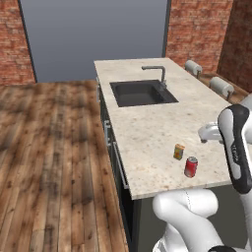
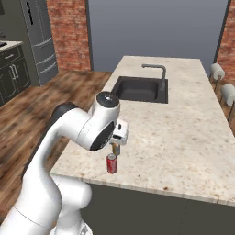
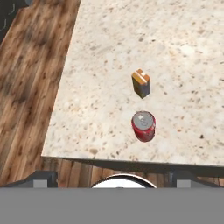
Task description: Pick the boxed drink, can from the counter and place them in the open cabinet.
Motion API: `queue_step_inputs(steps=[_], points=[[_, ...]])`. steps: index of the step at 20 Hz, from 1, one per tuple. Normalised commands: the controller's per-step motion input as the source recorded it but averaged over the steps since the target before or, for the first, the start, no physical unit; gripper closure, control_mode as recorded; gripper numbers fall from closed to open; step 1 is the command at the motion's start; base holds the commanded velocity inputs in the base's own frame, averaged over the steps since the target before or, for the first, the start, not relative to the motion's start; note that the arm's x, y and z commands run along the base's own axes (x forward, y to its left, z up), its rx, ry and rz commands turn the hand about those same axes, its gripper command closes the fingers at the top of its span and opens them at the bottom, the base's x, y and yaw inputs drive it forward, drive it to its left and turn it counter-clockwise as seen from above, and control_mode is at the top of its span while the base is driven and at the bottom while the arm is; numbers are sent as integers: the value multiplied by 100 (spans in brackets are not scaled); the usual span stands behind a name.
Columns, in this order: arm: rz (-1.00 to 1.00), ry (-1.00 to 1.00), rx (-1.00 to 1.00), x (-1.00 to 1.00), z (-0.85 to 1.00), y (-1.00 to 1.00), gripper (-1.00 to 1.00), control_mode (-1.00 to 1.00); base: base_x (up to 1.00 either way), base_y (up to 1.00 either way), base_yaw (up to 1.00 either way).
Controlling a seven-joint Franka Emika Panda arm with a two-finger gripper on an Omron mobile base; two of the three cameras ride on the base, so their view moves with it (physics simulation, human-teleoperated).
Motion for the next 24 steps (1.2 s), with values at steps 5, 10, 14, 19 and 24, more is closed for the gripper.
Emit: queue_step_inputs(steps=[5, 10, 14, 19, 24], points=[[0, -1, 9, -18, -38, -49, -100, -100, 0, 0, 0], [0, -1, 3, -9, -30, -21, -100, -100, 0, 0, 0], [0, -2, 0, -10, -26, -5, -100, -100, 0, 0, 0], [4, -17, 1, -10, -18, 0, -100, -100, 0, 0, 0], [11, -22, 1, 0, -19, 0, -100, -100, 0, 0, 0]])
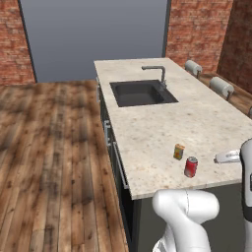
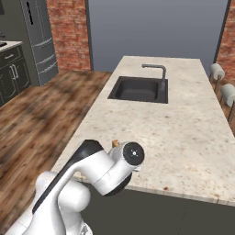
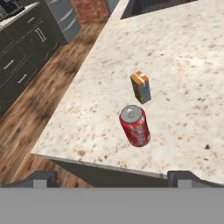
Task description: Pick the boxed drink, can from the counter and place them in the open cabinet.
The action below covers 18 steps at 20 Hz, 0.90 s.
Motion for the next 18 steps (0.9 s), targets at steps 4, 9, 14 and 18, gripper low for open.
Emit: queue_step_inputs(steps=[4, 9, 14, 18], points=[[15, -21, 2, 0, -17, 0, -100, -100, 0, 0, 0], [13, -17, 1, 0, -21, -1, -100, -100, 0, 0, 0], [13, -14, 0, 0, -19, -12, -100, -100, 0, 0, 0], [13, -13, 1, 0, -21, -13, -100, -100, 0, 0, 0]])
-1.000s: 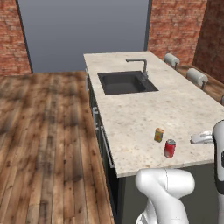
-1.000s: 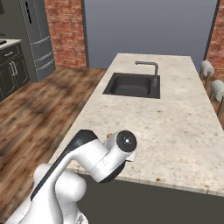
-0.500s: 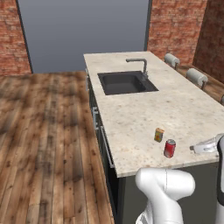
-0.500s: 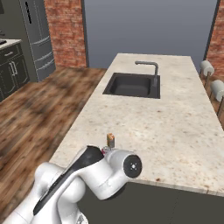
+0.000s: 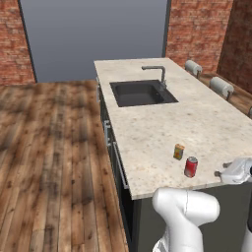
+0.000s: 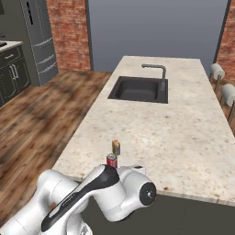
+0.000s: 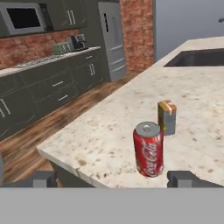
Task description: Pick the boxed drink, can from the counter and place them in the open cabinet.
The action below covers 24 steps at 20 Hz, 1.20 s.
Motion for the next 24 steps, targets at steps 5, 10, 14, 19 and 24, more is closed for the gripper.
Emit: queue_step_inputs(steps=[5, 10, 14, 19, 24], points=[[11, -12, 2, 0, -15, -12, -100, -100, 0, 0, 0], [9, -2, 1, 11, -10, -6, -100, -100, 0, 0, 0], [5, -1, 0, 4, -1, -4, -100, -100, 0, 0, 0], [0, -2, 0, 17, -4, 0, -100, -100, 0, 0, 0], [3, 0, 0, 28, -2, 0, -100, -100, 0, 0, 0]])
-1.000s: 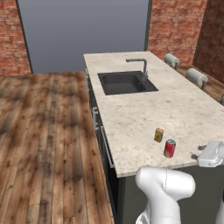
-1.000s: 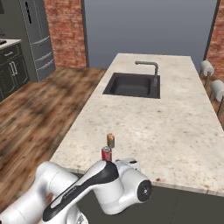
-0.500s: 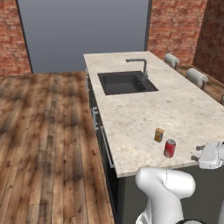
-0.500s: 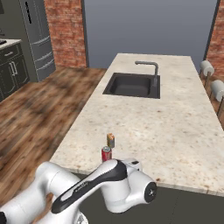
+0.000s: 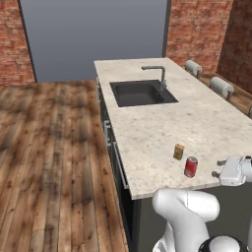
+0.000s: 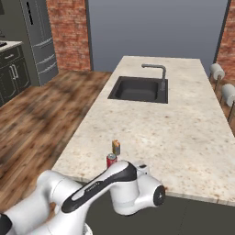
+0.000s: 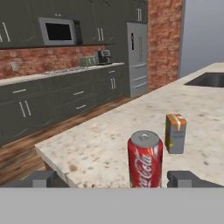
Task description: Pick the boxed drink, can from the counter and place them in the open cabinet.
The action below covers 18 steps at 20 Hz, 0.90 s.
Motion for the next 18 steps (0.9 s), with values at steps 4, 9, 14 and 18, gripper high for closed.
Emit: queue_step_inputs(steps=[4, 9, 14, 18], points=[[3, 0, 0, 30, -1, 0, -100, -100, 0, 0, 0], [3, 0, 0, 30, -3, 0, -100, -100, 0, 0, 0], [5, 0, 0, 24, -5, 0, -100, -100, 0, 0, 0], [8, 0, 0, 16, -15, 0, -100, -100, 0, 0, 0]])
